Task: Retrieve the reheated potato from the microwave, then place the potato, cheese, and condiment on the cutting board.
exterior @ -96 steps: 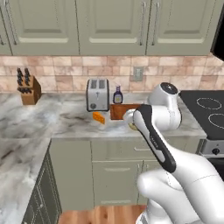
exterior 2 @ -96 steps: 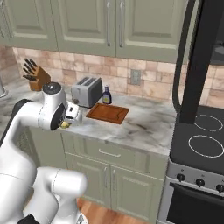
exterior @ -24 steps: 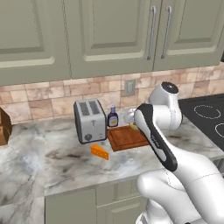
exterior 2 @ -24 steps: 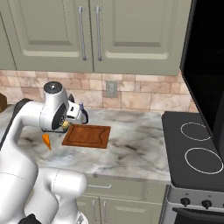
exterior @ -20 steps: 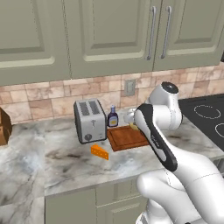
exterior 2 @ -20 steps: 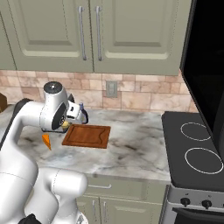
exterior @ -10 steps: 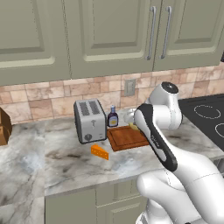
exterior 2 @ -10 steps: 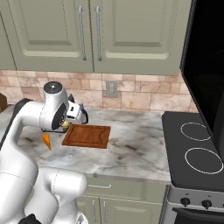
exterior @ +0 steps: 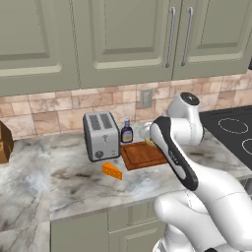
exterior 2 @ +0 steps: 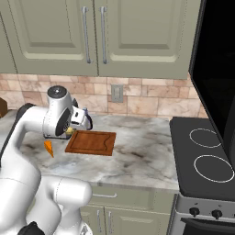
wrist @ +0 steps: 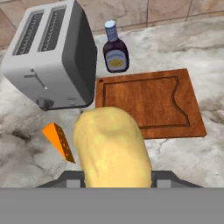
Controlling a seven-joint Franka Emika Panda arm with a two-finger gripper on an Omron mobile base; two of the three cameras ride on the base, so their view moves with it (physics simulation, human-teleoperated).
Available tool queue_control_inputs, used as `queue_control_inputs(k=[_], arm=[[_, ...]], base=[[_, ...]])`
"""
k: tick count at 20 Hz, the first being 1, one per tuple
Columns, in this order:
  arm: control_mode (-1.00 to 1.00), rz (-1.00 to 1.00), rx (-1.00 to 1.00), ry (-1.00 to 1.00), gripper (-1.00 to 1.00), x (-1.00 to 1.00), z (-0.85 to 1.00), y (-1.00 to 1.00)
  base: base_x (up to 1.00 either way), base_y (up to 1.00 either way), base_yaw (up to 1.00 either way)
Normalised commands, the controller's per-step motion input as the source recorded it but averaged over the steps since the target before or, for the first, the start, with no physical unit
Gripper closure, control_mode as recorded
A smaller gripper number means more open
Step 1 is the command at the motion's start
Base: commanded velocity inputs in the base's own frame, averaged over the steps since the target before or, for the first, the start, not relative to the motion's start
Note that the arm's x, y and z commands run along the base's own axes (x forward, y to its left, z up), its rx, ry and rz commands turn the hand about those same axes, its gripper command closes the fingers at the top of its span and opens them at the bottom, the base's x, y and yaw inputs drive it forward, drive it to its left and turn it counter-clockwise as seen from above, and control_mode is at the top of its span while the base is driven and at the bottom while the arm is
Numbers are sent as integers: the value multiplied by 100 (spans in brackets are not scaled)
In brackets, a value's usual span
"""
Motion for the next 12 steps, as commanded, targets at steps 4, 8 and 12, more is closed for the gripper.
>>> queue_control_inputs(k=[4,8,12], arm=[[-100,-2,0,17,100,45,-5,-18],[-100,0,0,18,100,44,-6,-31],[-100,0,0,13,100,27,-12,-40]], base=[[0,0,0],[0,0,0],[0,0,0]])
